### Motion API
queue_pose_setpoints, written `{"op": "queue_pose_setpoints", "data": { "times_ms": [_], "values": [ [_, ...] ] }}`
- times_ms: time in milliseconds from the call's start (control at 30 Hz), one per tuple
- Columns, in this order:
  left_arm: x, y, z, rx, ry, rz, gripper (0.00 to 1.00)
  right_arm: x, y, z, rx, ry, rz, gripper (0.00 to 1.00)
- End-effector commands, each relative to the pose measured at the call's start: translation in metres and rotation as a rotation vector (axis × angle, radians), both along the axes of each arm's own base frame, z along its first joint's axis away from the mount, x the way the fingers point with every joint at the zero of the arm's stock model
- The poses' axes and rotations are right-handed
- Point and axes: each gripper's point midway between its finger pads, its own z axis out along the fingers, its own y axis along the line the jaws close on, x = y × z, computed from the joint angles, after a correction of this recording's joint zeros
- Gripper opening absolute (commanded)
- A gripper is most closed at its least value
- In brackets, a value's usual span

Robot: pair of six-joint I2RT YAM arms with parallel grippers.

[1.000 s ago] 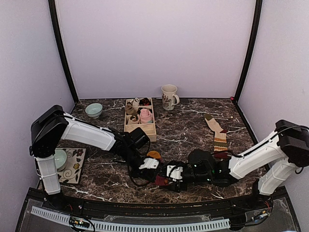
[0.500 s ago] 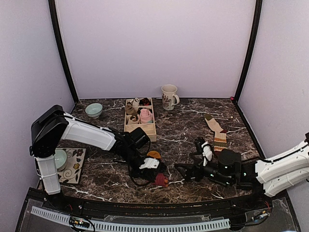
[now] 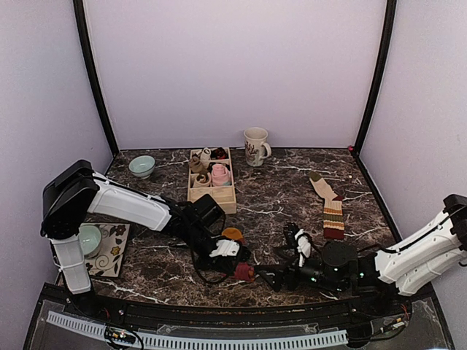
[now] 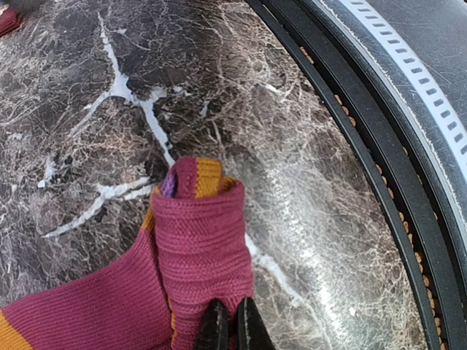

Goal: Roll the socks
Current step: Roll the sock at the center of the board.

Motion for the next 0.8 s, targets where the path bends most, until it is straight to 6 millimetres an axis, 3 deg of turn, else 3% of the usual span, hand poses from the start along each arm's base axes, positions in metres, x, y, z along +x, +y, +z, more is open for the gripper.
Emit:
{"op": "queue_pose_setpoints", "data": {
  "times_ms": [0,200,233,400,600,767],
  "values": [
    [-0.023,0.046,-0.044,0.227,0.064,0.036,0.00,0.000,-0.022,0.018,-0.072,-0.347,0.057,0.89],
    [-0.022,0.046,-0.046,0.226,0.064,0.044,0.00,-0.023,0.001,-0.005,-0.322,-0.437,0.328,0.53],
    [-0.022,0.046,-0.046,0.226,0.064,0.043,0.00,-0.022,0.003,-0.004,-0.339,-0.447,0.338,0.51],
    [-0.023,0.046,-0.046,0.224,0.069,0.039,0.00,-0.021,0.006,0.003,-0.354,-0.503,0.352,0.51],
    [-0.025,0.047,-0.045,0.216,0.073,0.035,0.00,-0.039,0.036,0.003,-0.389,-0.585,0.519,0.48],
    [-0.027,0.047,-0.046,0.217,0.086,0.025,0.00,-0.046,0.045,-0.015,-0.474,-0.655,0.613,0.52]
  ]
}}
